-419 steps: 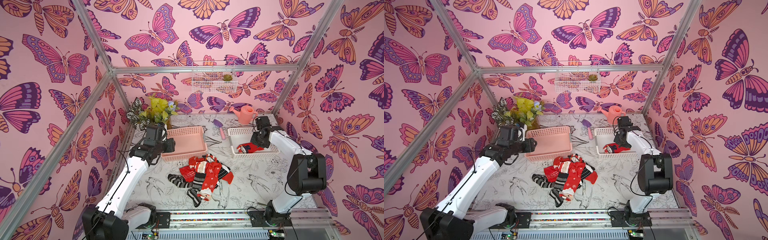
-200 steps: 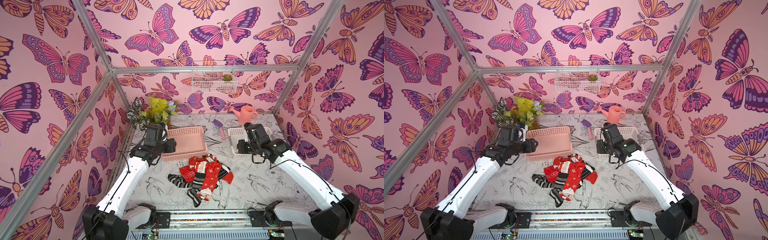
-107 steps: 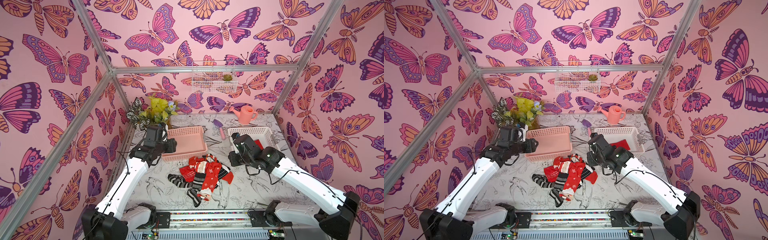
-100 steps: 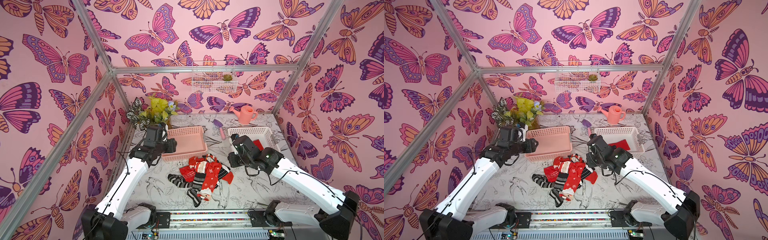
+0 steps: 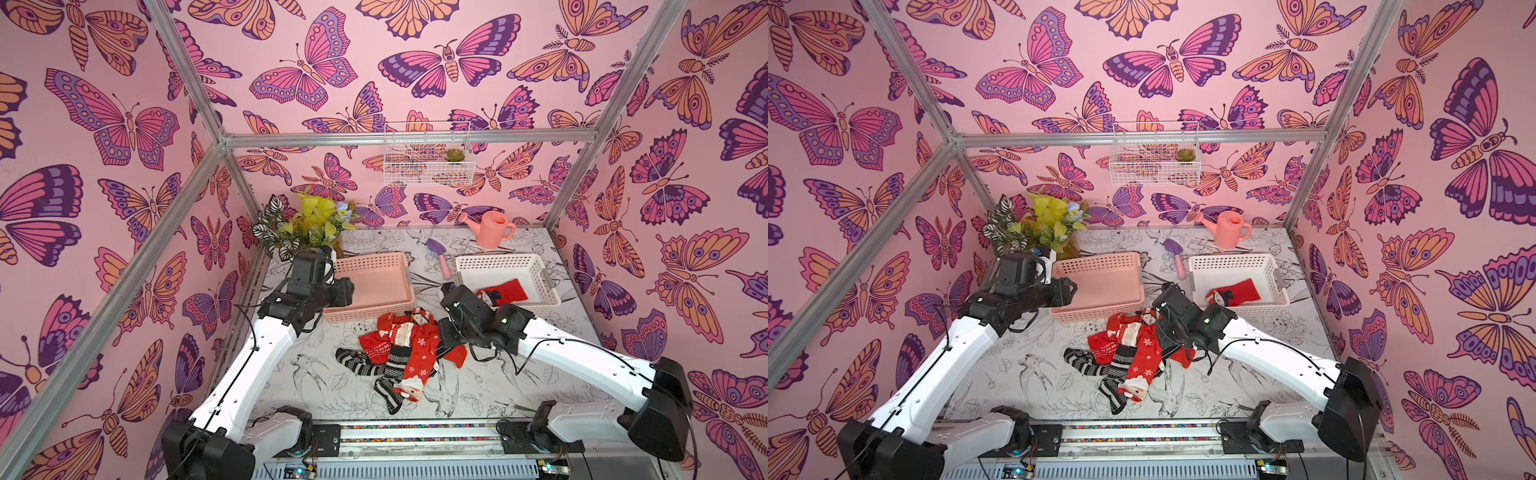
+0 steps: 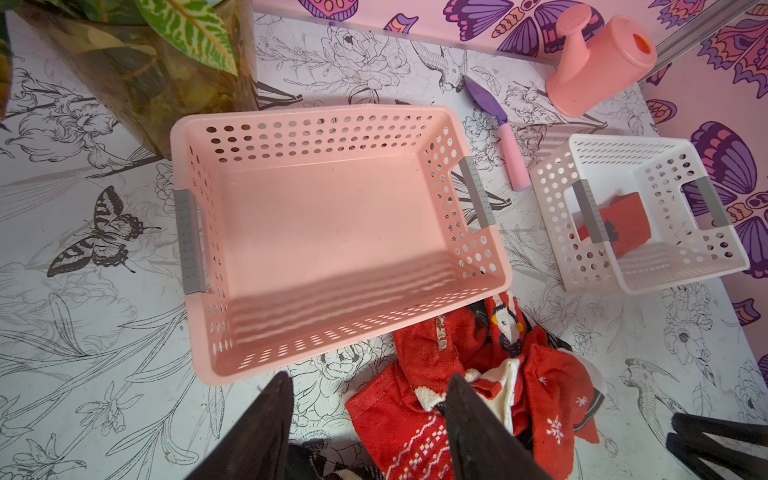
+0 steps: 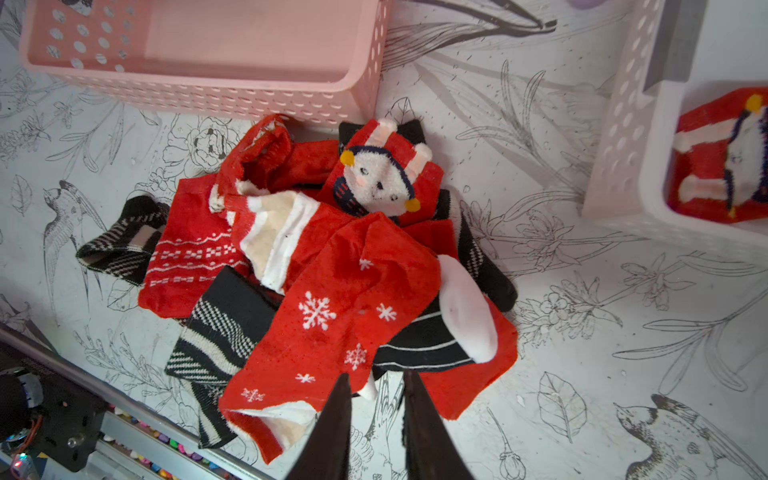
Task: Sort the socks into the basket by color
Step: Pick up the sock at the center of the board.
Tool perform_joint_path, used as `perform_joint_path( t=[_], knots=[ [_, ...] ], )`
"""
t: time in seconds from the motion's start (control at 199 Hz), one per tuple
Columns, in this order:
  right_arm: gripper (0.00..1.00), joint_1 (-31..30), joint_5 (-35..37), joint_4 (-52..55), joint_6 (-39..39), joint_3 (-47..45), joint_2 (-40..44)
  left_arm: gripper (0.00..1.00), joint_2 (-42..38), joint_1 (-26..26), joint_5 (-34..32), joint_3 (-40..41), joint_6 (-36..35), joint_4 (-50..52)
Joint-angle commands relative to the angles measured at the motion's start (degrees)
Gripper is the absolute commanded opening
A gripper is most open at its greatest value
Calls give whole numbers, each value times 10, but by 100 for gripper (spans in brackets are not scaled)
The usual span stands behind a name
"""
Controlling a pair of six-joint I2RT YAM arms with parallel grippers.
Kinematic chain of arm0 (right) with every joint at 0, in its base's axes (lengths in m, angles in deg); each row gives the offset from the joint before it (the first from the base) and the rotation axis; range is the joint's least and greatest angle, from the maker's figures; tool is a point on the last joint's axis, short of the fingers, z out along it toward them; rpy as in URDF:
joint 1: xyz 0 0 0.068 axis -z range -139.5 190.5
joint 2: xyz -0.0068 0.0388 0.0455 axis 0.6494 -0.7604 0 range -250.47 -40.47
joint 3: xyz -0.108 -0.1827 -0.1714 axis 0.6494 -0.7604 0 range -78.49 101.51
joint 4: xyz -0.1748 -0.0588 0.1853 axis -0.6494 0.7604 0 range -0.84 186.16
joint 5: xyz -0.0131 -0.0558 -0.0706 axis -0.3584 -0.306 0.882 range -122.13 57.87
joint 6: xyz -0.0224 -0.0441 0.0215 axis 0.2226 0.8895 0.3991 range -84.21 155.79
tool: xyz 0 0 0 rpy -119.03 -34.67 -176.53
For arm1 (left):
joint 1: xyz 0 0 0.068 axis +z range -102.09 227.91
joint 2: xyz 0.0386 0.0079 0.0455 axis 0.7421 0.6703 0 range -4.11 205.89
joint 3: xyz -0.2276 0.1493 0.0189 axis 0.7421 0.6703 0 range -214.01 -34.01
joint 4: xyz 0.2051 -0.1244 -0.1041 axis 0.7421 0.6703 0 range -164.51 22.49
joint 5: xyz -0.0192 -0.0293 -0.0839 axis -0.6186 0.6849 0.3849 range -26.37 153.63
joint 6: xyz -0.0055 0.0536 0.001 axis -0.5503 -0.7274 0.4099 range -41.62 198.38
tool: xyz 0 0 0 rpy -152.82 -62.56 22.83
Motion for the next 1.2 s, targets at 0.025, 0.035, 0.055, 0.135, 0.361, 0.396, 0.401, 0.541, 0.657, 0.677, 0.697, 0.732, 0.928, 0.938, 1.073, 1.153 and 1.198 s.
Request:
perform_joint_path(
  t=[0.025, 0.035, 0.055, 0.135, 0.361, 0.396, 0.401, 0.541, 0.657, 0.677, 0.697, 0.732, 0.928, 0.938, 1.073, 1.153, 1.198],
  knots=[
    [25, -5, -21, -23, -19, -9, -15, 61, -13, -3, -1, 9, -3, -7],
    [25, -6, -22, -26, -21, -10, -16, 61, -13, -3, -1, 9, -3, -7],
    [25, -6, -24, -29, -23, -12, -17, 61, -13, -3, -1, 9, -3, -7],
    [27, -5, -31, -39, -29, -22, -20, 61, -14, -4, -1, 9, -3, -7],
    [32, -6, -42, -57, -38, -40, -34, 61, -12, -5, -1, 9, -3, -8],
    [33, -5, -41, -58, -39, -43, -37, 61, -12, -5, -2, 9, -4, -7],
    [33, -5, -41, -58, -40, -43, -37, 61, -12, -5, -2, 9, -4, -8],
    [37, -6, -40, -69, -47, -56, -47, 61, -10, -6, -2, 9, -4, -7],
    [37, -5, -39, -77, -51, -64, -55, 61, -9, -7, -4, 10, -4, -8],
    [37, -5, -38, -80, -52, -66, -56, 61, -9, -7, -4, 10, -4, -8],
    [37, -5, -38, -82, -53, -67, -57, 61, -9, -7, -4, 10, -5, -7],
    [37, -4, -39, -85, -54, -69, -60, 61, -9, -8, -4, 10, -5, -8],
    [36, 1, -45, -96, -57, -78, -72, 61, -9, -9, -6, 10, -6, -8],
    [36, 1, -45, -98, -58, -78, -72, 61, -10, -9, -6, 10, -5, -8],
    [35, 10, -59, -121, -61, -91, -72, 61, -10, -9, -7, 10, -6, -7],
    [34, 13, -62, -125, -61, -91, -75, 61, -11, -10, -8, 10, -6, -7],
    [33, 14, -63, -128, -61, -91, -77, 61, -11, -10, -9, 10, -6, -7]
  ],
)
